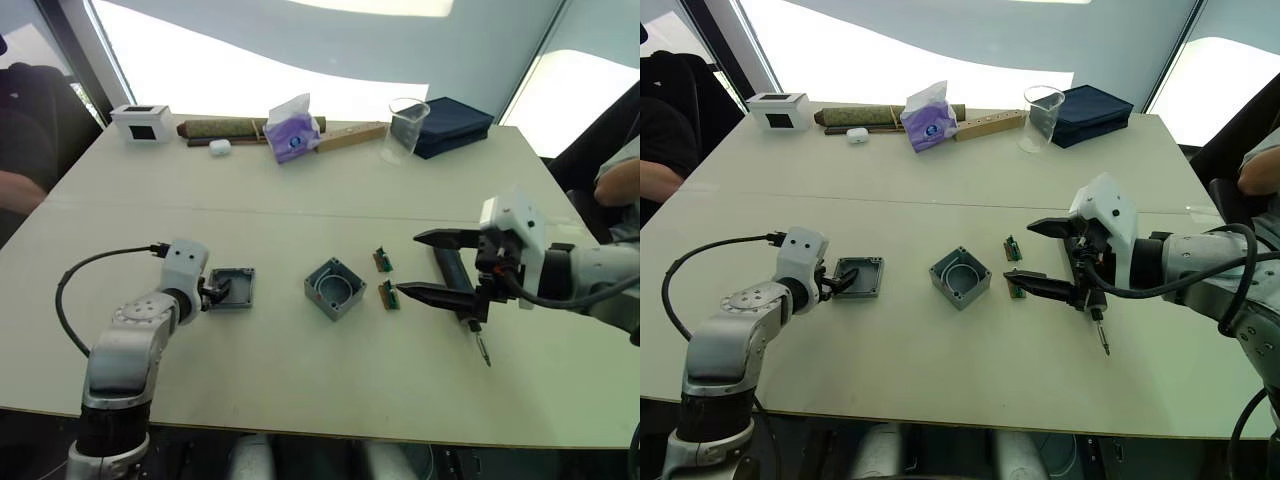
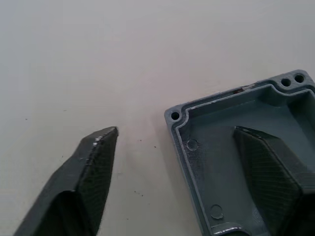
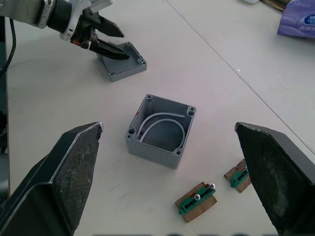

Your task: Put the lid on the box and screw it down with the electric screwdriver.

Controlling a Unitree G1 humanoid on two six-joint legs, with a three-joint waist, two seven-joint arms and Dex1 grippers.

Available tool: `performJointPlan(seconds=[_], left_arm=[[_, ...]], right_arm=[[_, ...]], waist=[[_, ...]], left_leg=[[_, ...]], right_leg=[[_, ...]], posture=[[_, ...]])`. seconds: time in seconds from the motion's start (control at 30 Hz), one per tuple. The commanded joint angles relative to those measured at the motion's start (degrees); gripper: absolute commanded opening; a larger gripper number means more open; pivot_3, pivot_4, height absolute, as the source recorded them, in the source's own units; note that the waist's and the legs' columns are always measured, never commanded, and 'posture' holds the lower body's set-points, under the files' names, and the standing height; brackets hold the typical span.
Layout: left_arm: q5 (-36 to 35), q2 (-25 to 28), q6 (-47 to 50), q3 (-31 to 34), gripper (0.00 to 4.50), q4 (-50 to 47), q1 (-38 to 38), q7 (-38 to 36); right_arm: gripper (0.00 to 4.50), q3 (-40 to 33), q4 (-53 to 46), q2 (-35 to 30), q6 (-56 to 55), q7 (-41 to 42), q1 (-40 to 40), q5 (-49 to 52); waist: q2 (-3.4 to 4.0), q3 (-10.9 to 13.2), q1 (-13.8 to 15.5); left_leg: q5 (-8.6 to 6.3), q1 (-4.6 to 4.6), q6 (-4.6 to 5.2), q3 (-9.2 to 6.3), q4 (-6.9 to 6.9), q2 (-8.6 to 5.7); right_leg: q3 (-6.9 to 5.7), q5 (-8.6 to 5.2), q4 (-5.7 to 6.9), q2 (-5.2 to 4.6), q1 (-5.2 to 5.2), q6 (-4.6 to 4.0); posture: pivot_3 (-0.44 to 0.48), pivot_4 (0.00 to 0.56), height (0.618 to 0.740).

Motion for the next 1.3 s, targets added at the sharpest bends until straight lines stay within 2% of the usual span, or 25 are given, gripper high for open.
performJointPlan(seconds=[0.03, 0.17, 0.23, 0.43, 0.57, 0.77, 0.87, 1.0, 1.1, 1.3], left_arm=[[-1.5, -2.1, 7.3, 3.7, 2.11, 0.4, 0.8, 2.2], [-2.7, -3.8, 12.2, 6.3, 0.57, -0.4, 0.4, 3.7], [-3.1, -4.0, 13.5, 6.7, 0.11, -1.0, 0.6, 4.0], [-4.9, -5.3, 15.1, 8.6, 0.11, -2.6, -0.6, 4.9], [-9.9, -9.7, 2.3, 10.5, 0.11, -5.1, -7.3, 2.9], [-15.2, -12.5, -8.2, 7.7, 0.11, -4.2, -14.9, 0.1], [-16.7, -13.4, -13.2, 3.6, 0.11, -2.8, -17.0, -1.8], [-17.0, -15.2, -20.6, -1.2, 0.11, 0.5, -17.7, -3.3], [-16.8, -15.0, -24.8, -4.3, 0.11, 2.2, -17.7, -4.9], [-16.9, -14.8, -29.0, -7.2, 0.11, 4.3, -17.5, -5.3]], right_arm=[[4.50, -2.4, -1.4, -0.1, -0.1, -0.1, -0.6, 0.9], [4.50, -2.5, -1.3, -0.3, -0.2, 0.3, -0.8, 0.7], [4.50, -2.5, -1.3, -0.4, -0.3, 0.4, -0.8, 0.6], [4.50, -2.2, -1.2, 0.5, 0.2, -0.2, -1.1, 1.7], [4.50, -1.8, -0.7, 4.0, 2.9, -5.5, -1.7, 6.1], [4.50, -0.9, 3.6, 12.4, 8.6, -24.3, -5.4, 21.2], [4.50, 1.6, 6.3, 16.4, 7.0, -35.0, -7.5, 34.6], [4.50, 5.8, 7.6, 21.6, 2.2, -46.7, -10.4, 44.2], [4.50, 8.5, 8.7, 23.7, -0.2, -52.7, -12.6, 47.7], [4.50, 12.0, 9.6, 27.3, -3.2, -59.6, -13.9, 46.0]], waist=[[0.04, 0.0, 0.0], [0.11, -0.1, -0.2], [0.18, -0.1, -0.3], [0.23, -0.2, -0.5], [0.09, -0.1, 0.0], [-0.14, 0.0, 0.2], [-0.10, 0.0, -0.1], [-0.11, 0.0, -0.2], [-0.10, 0.0, -0.2], [-0.09, 0.0, -0.2]], left_leg=[[0.00, 0.01, 0.00, 0.00, 0.00, 0.00], [0.00, 0.03, 0.00, -0.01, 0.00, 0.00], [0.00, 0.05, 0.00, -0.01, -0.01, 0.00], [0.00, 0.09, 0.00, -0.03, -0.05, 0.00], [0.00, 0.08, 0.00, -0.05, -0.04, 0.00], [0.03, -0.10, -0.08, -0.03, -0.01, -0.04], [0.03, -0.09, -0.08, -0.02, -0.06, -0.02], [0.04, -0.09, -0.08, -0.03, -0.06, -0.01], [0.04, -0.10, -0.08, -0.01, -0.05, -0.02], [0.04, -0.12, -0.07, -0.02, -0.07, -0.01]], right_leg=[[0.00, 0.00, 0.00, 0.00, 0.01, 0.00], [0.01, 0.00, 0.00, 0.00, 0.03, 0.00], [0.01, 0.00, 0.00, 0.02, 0.04, 0.00], [0.05, 0.00, 0.00, 0.02, 0.04, 0.00], [0.04, 0.00, 0.00, 0.02, 0.05, 0.00], [-0.02, 0.01, -0.10, -0.03, 0.02, 0.01], [0.00, 0.01, -0.10, 0.00, -0.03, 0.02], [0.01, 0.01, -0.06, 0.04, -0.05, 0.02], [0.02, 0.01, -0.06, 0.02, -0.05, 0.02], [0.01, 0.01, -0.06, 0.04, -0.08, 0.02]], posture=[[0.000, 0.150, 0.721], [0.000, 0.150, 0.721], [0.000, 0.150, 0.721], [0.000, 0.150, 0.721], [0.000, 0.150, 0.721], [0.000, 0.150, 0.721], [0.000, 0.150, 0.721], [0.000, 0.150, 0.721], [0.000, 0.150, 0.721], [0.000, 0.150, 0.721]])
